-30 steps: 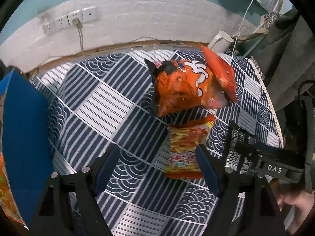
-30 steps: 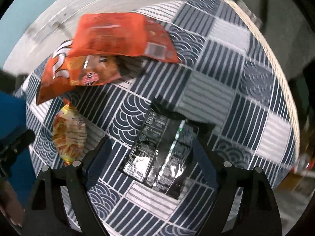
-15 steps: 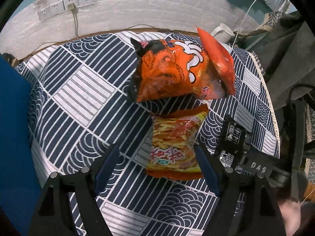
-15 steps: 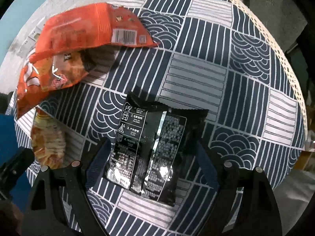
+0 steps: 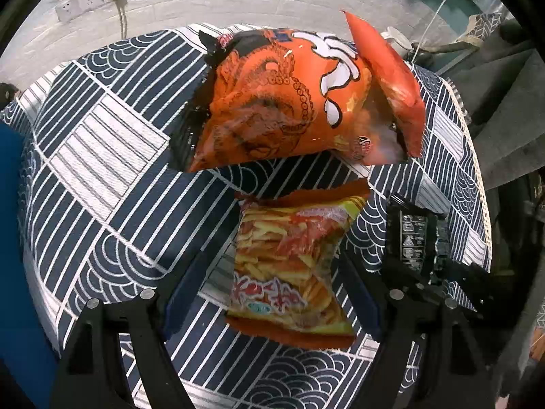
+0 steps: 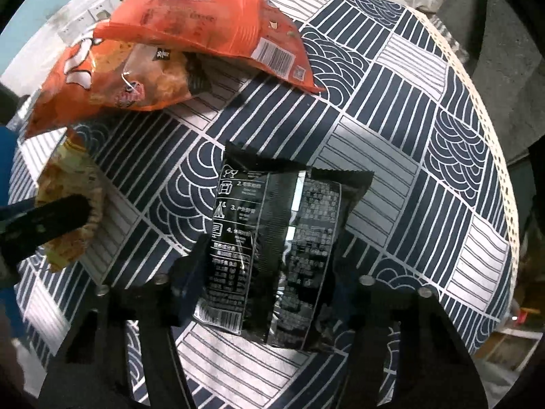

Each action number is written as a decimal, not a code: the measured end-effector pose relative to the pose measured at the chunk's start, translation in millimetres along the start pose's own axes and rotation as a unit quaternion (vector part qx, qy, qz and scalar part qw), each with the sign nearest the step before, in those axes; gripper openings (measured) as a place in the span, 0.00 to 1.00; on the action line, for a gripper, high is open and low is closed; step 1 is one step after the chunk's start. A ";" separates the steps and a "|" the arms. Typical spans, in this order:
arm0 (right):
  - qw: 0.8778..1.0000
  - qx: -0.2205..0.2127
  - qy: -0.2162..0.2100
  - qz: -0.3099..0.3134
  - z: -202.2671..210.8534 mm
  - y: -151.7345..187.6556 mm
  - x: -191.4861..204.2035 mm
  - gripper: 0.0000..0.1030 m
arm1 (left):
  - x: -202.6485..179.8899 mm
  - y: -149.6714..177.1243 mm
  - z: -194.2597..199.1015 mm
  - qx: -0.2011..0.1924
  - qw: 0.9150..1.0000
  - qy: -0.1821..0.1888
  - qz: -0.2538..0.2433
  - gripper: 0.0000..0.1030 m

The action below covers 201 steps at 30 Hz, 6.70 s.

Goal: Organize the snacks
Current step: 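Grasp the red-and-yellow fries bag with the left tool while the right tool holds the black bag, then carry both held bags over the cardboard box, then open both tools to drop the bags into the box, then move both open tools from the box toward the two orange chip bags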

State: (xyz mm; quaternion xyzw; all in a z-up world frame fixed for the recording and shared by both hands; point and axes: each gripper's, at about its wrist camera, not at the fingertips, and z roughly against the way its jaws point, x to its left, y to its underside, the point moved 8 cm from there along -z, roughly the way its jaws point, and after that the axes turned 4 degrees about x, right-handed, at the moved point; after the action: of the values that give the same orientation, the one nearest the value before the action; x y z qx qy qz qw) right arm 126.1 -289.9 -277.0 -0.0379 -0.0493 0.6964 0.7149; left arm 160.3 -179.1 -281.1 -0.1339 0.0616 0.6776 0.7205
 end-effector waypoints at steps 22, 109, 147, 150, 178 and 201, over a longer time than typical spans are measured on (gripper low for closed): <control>0.995 -0.058 -0.047 0.060 87.9 -8.5 -24.7 0.58 | 2.4 19.5 34.6 -0.048 0.996 -0.024 -0.068 0.36; 0.907 -0.078 -0.181 0.371 151.7 18.8 394.2 0.59 | 307.2 133.4 227.7 -0.196 0.957 -0.189 0.095 0.56; 0.934 -0.104 -0.101 0.328 182.3 -38.3 234.1 0.72 | 200.7 96.7 237.3 -0.227 0.959 -0.171 -0.007 0.75; 0.940 -0.101 -0.087 0.315 179.9 -51.2 199.7 0.72 | 179.8 88.8 232.2 -0.224 0.959 -0.169 -0.027 0.77; 0.952 -0.088 -0.039 0.290 98.6 -133.8 3.0 0.78 | 24.6 -61.5 139.9 -0.169 0.964 -0.143 -0.150 0.78; 0.977 -0.062 -0.024 0.205 13.2 -215.5 -28.0 0.78 | 34.6 -161.8 31.0 -0.109 0.968 -0.169 -0.150 0.78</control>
State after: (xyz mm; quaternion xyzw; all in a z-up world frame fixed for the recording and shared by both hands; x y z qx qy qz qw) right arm 337.6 -323.9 -237.9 -0.0747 -0.1004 0.8244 0.5520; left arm 320.6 -144.8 -243.1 -0.1025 -0.1560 0.5777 0.7947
